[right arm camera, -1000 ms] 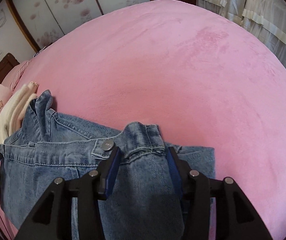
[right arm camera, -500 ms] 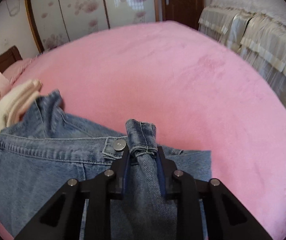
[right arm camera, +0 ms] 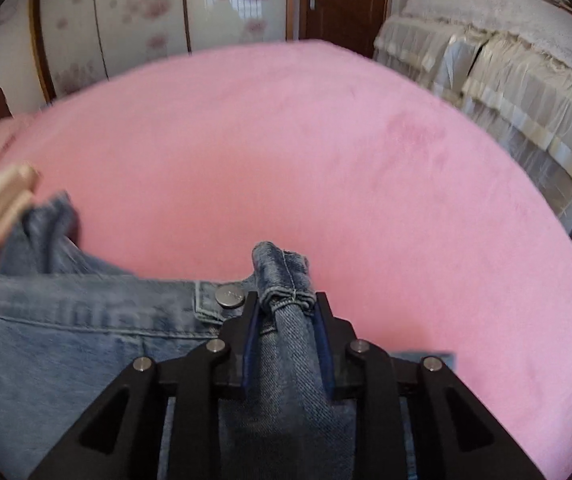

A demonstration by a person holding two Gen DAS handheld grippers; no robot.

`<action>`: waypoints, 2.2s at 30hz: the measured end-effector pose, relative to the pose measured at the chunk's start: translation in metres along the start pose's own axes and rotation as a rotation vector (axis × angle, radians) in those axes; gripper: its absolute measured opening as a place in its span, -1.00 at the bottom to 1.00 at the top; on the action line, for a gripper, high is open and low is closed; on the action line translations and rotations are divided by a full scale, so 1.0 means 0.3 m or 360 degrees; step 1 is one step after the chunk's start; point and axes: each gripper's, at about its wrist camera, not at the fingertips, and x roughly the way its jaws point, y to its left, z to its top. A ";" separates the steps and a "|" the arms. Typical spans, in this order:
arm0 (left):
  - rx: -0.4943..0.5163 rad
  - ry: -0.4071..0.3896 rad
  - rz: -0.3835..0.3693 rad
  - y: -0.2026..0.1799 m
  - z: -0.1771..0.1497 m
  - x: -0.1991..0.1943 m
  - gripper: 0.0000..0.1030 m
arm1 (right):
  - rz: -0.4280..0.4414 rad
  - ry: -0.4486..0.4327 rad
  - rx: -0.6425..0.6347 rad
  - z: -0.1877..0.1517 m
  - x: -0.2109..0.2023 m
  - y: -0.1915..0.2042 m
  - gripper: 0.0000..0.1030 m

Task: Fold large clothes
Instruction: 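Lift the hem with both grippers and fold it toward the collar, then lower the folded hem onto the jacket and open both grippers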

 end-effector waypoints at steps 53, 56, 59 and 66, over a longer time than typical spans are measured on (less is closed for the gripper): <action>-0.0279 0.0265 -0.0066 0.196 -0.431 -0.434 0.28 | -0.0060 -0.0082 0.0314 -0.493 -0.501 -0.331 -0.99; -0.0302 0.0257 -0.0040 0.218 -0.416 -0.497 0.45 | -0.0013 -0.0101 0.0278 -0.482 -0.566 -0.282 -0.96; -0.0332 0.0289 -0.0070 0.248 -0.394 -0.570 0.46 | 0.0041 -0.0125 0.0247 -0.475 -0.635 -0.240 -0.95; -0.0347 0.0273 -0.0072 0.285 -0.340 -0.768 0.46 | 0.0222 -0.0134 0.0188 -0.449 -0.809 -0.125 -0.95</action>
